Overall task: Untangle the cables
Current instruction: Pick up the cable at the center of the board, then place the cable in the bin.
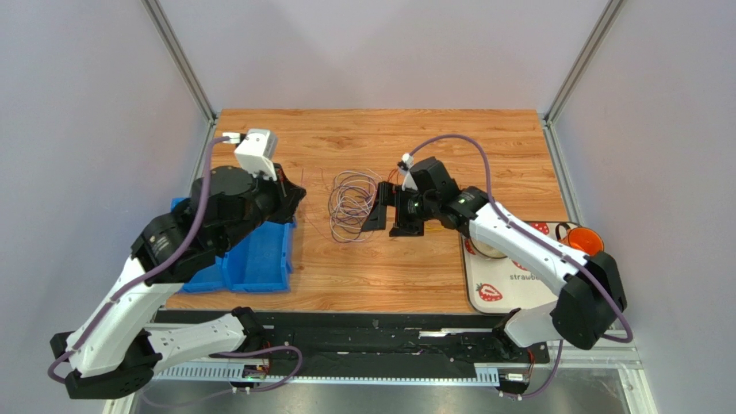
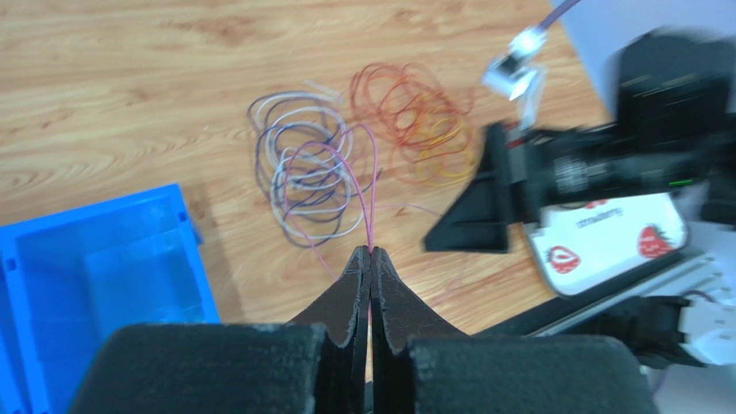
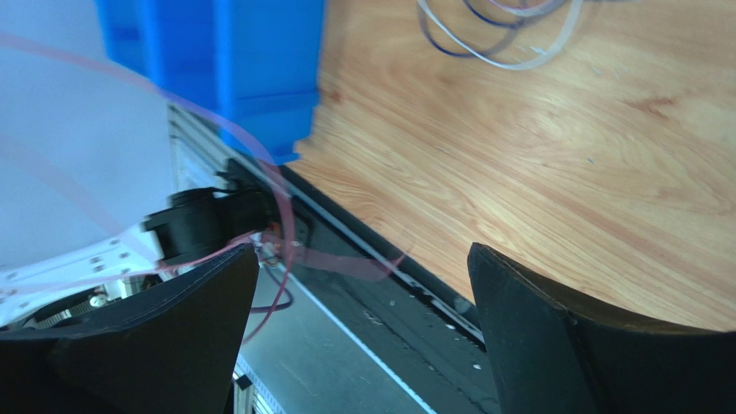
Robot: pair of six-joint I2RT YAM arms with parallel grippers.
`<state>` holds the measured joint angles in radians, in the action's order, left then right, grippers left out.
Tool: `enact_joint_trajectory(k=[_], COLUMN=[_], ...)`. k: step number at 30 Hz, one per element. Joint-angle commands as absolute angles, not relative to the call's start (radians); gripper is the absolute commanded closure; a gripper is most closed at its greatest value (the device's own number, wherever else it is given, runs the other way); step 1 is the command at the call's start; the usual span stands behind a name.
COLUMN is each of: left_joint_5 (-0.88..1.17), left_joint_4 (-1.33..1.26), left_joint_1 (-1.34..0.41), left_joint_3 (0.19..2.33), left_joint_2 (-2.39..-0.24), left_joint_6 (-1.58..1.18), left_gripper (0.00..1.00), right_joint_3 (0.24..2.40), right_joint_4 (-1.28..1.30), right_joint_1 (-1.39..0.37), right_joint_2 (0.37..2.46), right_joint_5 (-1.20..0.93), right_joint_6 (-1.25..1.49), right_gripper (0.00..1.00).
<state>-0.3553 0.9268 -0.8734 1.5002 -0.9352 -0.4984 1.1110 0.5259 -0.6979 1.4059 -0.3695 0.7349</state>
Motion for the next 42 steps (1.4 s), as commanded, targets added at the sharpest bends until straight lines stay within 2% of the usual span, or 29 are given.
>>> enact_joint_trajectory(k=[1, 5, 15, 28, 35, 42], left_joint_5=[-0.419, -0.445, -0.606, -0.896, -0.957, -0.914], left_joint_4=[0.942, 0.957, 1.089, 1.279, 1.295, 1.189], left_joint_1=[-0.856, -0.85, -0.775, -0.716, -0.53, -0.318], left_joint_3=[1.454, 1.44, 1.59, 1.678, 1.628, 1.549], left_joint_2=[-0.948, -0.954, -0.92, -0.925, -0.93, -0.93], left_joint_6=[-0.486, -0.488, -0.405, -0.471, -0.558, -0.548], left_gripper=[1.0, 1.0, 1.0, 1.0, 1.0, 1.0], right_joint_3=[1.279, 1.324, 1.307, 1.226, 1.2, 1.184], right_joint_4=[0.597, 0.607, 0.592, 0.595, 0.589, 0.591], right_joint_1=[-0.696, -0.695, -0.667, -0.666, -0.667, -0.666], right_joint_2=[1.279, 1.195, 1.063, 1.04, 1.037, 1.042], right_joint_5=[-0.431, -0.443, -0.463, -0.445, -0.453, -0.46], right_joint_6=[0.69, 0.69, 0.68, 0.67, 0.672, 0.672], right_gripper=[0.01, 0.01, 0.0, 0.01, 0.01, 0.02])
